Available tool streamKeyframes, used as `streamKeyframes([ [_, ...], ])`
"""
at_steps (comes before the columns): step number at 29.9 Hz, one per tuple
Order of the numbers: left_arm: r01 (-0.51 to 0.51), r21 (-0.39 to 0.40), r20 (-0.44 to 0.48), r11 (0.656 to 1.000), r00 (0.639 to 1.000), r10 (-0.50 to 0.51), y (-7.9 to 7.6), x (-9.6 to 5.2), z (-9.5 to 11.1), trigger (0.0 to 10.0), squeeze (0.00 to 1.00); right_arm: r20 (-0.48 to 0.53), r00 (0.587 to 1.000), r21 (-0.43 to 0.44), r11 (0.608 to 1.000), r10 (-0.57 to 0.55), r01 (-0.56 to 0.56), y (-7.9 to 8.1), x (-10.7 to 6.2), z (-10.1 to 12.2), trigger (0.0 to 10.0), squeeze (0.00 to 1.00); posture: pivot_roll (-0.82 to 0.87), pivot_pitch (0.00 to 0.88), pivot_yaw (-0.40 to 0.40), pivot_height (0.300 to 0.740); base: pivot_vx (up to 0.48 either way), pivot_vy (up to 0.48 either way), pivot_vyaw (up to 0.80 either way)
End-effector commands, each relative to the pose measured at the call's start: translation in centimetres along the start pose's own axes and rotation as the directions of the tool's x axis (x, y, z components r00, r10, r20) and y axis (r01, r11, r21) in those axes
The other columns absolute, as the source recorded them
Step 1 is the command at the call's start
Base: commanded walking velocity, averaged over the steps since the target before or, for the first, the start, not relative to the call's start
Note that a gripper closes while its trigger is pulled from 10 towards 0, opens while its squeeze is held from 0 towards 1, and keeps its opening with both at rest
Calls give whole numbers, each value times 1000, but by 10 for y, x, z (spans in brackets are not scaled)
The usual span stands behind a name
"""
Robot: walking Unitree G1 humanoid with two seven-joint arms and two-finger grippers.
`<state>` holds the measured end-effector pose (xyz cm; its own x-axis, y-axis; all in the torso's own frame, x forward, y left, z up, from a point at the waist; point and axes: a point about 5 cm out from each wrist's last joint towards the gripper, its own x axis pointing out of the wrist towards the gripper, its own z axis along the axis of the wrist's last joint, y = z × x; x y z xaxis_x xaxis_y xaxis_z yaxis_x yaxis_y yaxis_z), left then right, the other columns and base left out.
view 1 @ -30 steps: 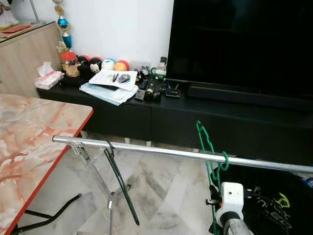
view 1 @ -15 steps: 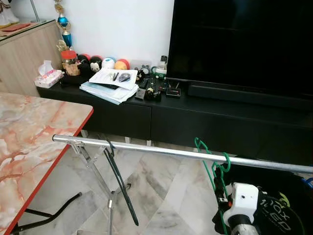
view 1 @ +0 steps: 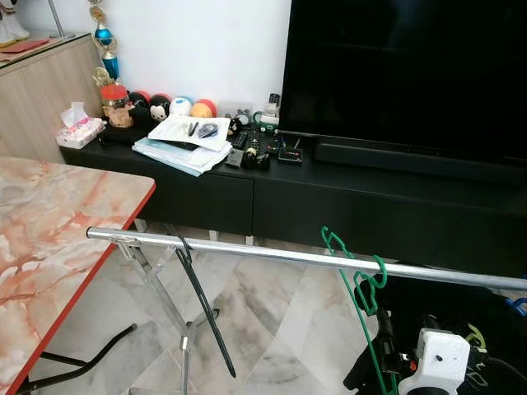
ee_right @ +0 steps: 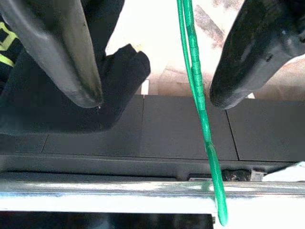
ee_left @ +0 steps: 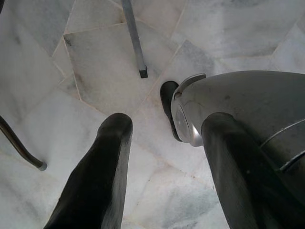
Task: Hang hanger
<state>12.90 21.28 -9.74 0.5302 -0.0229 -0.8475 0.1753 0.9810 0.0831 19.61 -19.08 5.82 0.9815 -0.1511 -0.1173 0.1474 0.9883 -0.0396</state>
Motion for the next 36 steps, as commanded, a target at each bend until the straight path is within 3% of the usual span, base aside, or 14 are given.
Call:
streamKeyframes([
  [1, -7, 27, -28, 1000, 1000, 8, 0, -1, -5, 10000, 0, 3, 1000, -7, 1000, -9, 9, -1, 4, 3, 10000, 0, 99, 17, -18, 740, 0, 0, 0],
  [8, -78, 67, -40, 995, 996, 81, 17, -5, -11, 10000, 0, 6, 1000, 2, 1000, -21, 21, -1, 9, 5, 10000, 0, 106, 0, -12, 740, 0, 0, 0],
  [13, -217, 70, 0, 974, 976, 217, 40, -11, -9, 10000, 0, -5, 1000, 4, 1000, -23, 23, 1, 9, 1, 10000, 0, 110, 0, -6, 740, 0, 0, 0],
  [17, -178, 0, 52, 984, 983, 177, 36, -10, -3, 10000, 0, -7, 1000, 7, 1000, -28, 28, 2, 10, 1, 10000, 0, 104, 0, 1, 740, 0, 0, 0],
  [23, -99, -40, 100, 994, 990, 103, 24, -9, -2, 10000, 0, -7, 999, 9, 999, -32, 32, 3, 9, 0, 10000, 0, 103, 0, 2, 740, 0, 0, 0],
  [36, -76, -59, 122, 995, 989, 83, 17, -8, 1, 10000, 0, 3, 1000, 8, 1000, -26, 26, 4, 15, 2, 10000, 0, 96, 0, -1, 740, 0, 0, 0],
])
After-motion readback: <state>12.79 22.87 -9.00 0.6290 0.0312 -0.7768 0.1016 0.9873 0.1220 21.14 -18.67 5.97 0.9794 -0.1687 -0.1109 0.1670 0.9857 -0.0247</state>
